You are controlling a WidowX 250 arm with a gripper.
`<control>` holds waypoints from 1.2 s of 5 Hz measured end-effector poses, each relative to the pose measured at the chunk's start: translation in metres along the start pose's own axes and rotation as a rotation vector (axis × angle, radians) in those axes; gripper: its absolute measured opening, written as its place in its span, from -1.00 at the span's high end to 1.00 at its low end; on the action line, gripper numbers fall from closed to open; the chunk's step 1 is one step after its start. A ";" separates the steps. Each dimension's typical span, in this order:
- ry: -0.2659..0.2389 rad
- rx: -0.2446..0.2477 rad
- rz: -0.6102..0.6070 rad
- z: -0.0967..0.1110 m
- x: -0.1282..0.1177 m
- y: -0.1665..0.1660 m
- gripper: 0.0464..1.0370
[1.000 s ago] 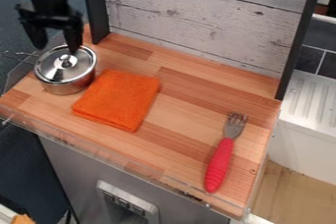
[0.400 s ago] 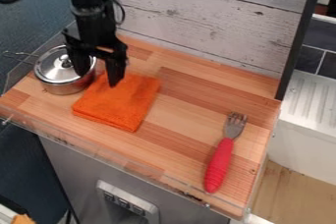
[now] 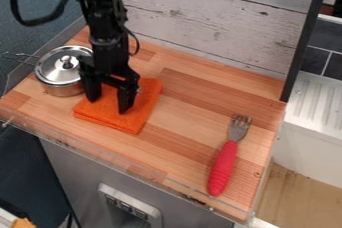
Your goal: Scratched the orange cloth on the table
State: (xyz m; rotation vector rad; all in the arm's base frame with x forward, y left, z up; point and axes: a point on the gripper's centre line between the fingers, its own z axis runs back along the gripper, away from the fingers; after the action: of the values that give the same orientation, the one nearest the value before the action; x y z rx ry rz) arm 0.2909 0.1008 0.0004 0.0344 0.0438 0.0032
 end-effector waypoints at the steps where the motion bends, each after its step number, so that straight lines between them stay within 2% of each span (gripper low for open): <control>1: -0.004 -0.008 -0.002 -0.004 0.003 0.001 -0.93; 2: -0.041 -0.090 -0.004 -0.002 0.010 -0.007 -0.93; 3: -0.080 -0.145 -0.071 0.003 0.024 -0.033 -0.93; 4: -0.075 -0.186 -0.187 0.009 0.033 -0.081 -0.92; 5: -0.059 -0.167 -0.267 0.009 0.032 -0.114 -0.92; 6: -0.058 -0.141 -0.240 0.008 0.033 -0.119 -0.92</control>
State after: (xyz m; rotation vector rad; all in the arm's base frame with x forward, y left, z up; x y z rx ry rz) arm 0.3247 -0.0183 0.0033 -0.1122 -0.0109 -0.2349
